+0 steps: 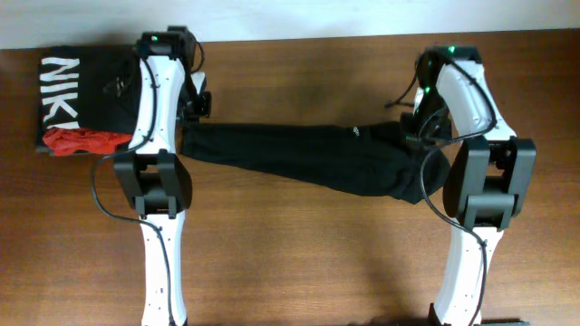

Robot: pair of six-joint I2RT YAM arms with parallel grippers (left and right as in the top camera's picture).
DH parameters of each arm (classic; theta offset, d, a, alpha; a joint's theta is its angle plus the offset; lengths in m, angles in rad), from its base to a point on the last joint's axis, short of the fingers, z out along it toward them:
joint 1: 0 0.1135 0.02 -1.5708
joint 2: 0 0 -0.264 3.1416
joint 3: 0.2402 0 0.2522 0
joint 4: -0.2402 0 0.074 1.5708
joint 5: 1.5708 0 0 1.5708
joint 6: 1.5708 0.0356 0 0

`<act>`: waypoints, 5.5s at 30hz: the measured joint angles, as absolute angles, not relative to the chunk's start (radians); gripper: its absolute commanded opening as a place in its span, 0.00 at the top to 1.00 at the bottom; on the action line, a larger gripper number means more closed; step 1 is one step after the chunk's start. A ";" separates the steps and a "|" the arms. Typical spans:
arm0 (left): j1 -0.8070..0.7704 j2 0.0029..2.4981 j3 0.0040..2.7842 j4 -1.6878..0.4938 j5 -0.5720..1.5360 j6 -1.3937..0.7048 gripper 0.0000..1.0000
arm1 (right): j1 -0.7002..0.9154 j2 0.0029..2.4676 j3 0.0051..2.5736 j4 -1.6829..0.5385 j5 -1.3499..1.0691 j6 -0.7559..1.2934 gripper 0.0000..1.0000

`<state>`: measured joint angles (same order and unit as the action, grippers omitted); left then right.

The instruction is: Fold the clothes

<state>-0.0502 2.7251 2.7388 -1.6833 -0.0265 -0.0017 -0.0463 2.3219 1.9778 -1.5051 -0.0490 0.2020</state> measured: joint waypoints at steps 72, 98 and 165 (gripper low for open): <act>0.049 2.289 2.106 -1.222 0.372 0.449 0.05 | -0.046 1.557 1.993 -1.627 -0.060 0.150 0.08; 0.035 2.415 2.007 -1.192 0.259 0.253 0.99 | -0.046 1.557 1.993 -1.636 -0.060 0.157 0.12; -0.394 2.256 2.130 -1.253 0.218 0.044 0.01 | -0.046 1.553 1.924 -1.619 -0.057 0.158 0.11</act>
